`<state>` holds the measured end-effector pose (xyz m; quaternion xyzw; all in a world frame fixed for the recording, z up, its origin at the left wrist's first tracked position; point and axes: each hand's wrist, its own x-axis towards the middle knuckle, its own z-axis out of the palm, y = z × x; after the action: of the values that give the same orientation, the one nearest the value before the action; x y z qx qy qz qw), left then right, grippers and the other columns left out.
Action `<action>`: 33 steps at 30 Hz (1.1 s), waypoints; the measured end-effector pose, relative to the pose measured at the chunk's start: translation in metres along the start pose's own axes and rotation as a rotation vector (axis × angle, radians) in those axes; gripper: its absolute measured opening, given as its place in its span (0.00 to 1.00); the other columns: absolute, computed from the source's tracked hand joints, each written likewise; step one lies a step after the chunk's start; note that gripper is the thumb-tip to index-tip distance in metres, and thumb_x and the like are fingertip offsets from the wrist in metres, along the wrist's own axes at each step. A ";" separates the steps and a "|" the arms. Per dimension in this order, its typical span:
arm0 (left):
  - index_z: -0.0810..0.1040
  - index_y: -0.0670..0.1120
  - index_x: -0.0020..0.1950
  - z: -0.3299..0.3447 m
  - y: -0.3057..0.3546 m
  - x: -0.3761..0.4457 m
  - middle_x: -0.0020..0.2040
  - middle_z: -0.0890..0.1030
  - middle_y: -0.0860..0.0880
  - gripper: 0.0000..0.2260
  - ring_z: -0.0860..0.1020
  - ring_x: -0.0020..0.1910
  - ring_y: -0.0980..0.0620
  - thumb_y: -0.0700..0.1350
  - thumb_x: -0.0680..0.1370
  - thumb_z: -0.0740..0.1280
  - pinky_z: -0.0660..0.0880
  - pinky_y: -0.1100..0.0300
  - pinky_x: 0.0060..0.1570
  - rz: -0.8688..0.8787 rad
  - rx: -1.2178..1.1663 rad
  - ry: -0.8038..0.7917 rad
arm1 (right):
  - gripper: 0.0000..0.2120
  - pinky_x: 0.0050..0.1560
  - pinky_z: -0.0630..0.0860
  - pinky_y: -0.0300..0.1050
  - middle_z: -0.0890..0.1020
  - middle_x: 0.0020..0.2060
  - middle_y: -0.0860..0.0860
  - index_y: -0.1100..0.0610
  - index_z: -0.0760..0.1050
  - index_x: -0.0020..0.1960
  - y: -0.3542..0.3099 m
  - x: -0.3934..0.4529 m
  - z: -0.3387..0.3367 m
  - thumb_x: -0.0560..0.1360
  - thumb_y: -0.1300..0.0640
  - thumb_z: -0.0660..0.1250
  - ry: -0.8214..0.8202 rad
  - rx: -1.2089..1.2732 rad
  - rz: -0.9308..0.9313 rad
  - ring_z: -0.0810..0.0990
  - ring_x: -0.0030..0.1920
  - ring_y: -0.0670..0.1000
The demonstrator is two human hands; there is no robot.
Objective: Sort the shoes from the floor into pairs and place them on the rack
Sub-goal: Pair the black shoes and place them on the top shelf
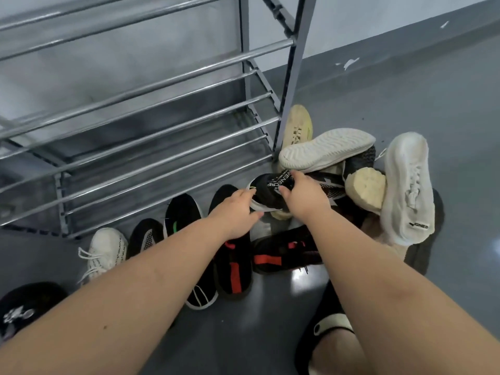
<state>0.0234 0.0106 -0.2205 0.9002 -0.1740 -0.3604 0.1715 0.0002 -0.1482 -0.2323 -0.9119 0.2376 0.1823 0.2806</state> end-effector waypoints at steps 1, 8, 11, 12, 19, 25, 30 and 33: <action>0.55 0.48 0.77 0.000 0.001 0.006 0.77 0.57 0.47 0.27 0.60 0.74 0.47 0.52 0.80 0.60 0.58 0.56 0.71 -0.013 -0.049 0.011 | 0.25 0.65 0.68 0.53 0.73 0.66 0.59 0.58 0.64 0.71 -0.002 0.003 0.001 0.79 0.49 0.61 0.018 0.018 0.006 0.69 0.67 0.59; 0.60 0.46 0.75 0.007 0.006 0.044 0.70 0.71 0.45 0.25 0.71 0.68 0.48 0.50 0.80 0.61 0.65 0.60 0.66 -0.194 -0.529 0.012 | 0.13 0.54 0.71 0.50 0.78 0.55 0.55 0.57 0.71 0.58 -0.001 0.022 0.005 0.78 0.50 0.61 0.133 0.175 0.084 0.75 0.57 0.57; 0.60 0.44 0.76 0.011 0.009 0.052 0.69 0.72 0.44 0.27 0.73 0.66 0.47 0.50 0.79 0.63 0.69 0.52 0.67 -0.256 -0.711 0.012 | 0.11 0.48 0.69 0.46 0.80 0.50 0.55 0.57 0.70 0.56 0.000 0.024 0.006 0.79 0.51 0.60 0.145 0.233 0.115 0.77 0.53 0.57; 0.59 0.44 0.76 0.012 0.011 0.054 0.69 0.72 0.44 0.28 0.72 0.66 0.47 0.50 0.79 0.64 0.69 0.51 0.67 -0.269 -0.755 0.009 | 0.11 0.46 0.68 0.45 0.80 0.49 0.54 0.58 0.70 0.56 -0.001 0.023 0.005 0.80 0.51 0.60 0.155 0.244 0.120 0.77 0.52 0.57; 0.59 0.46 0.76 0.019 0.014 0.053 0.66 0.74 0.43 0.30 0.75 0.62 0.46 0.53 0.77 0.66 0.72 0.52 0.64 -0.317 -0.922 0.049 | 0.12 0.48 0.69 0.45 0.81 0.48 0.55 0.58 0.71 0.55 0.004 0.016 0.001 0.79 0.50 0.60 0.224 0.319 0.136 0.78 0.51 0.56; 0.66 0.45 0.69 0.017 0.024 0.029 0.59 0.77 0.44 0.22 0.78 0.51 0.48 0.52 0.78 0.64 0.77 0.56 0.53 -0.292 -0.950 0.005 | 0.11 0.48 0.73 0.45 0.83 0.42 0.51 0.56 0.74 0.46 0.014 0.001 -0.010 0.77 0.48 0.63 0.247 0.418 0.164 0.80 0.46 0.52; 0.65 0.48 0.70 0.009 0.017 0.004 0.59 0.78 0.47 0.27 0.80 0.52 0.48 0.56 0.75 0.67 0.78 0.57 0.49 -0.294 -1.038 0.076 | 0.09 0.50 0.78 0.50 0.79 0.33 0.45 0.54 0.73 0.41 -0.009 -0.030 -0.019 0.77 0.50 0.64 0.273 0.506 0.095 0.80 0.41 0.50; 0.63 0.49 0.70 -0.005 0.005 -0.022 0.60 0.78 0.46 0.28 0.80 0.52 0.46 0.56 0.75 0.68 0.79 0.55 0.45 -0.308 -1.120 0.127 | 0.10 0.49 0.77 0.48 0.79 0.32 0.46 0.50 0.71 0.38 -0.030 -0.055 -0.018 0.77 0.50 0.64 0.259 0.527 0.034 0.82 0.44 0.51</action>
<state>0.0108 0.0164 -0.2018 0.7072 0.1866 -0.3636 0.5769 -0.0247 -0.1187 -0.1797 -0.8191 0.3259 0.0012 0.4721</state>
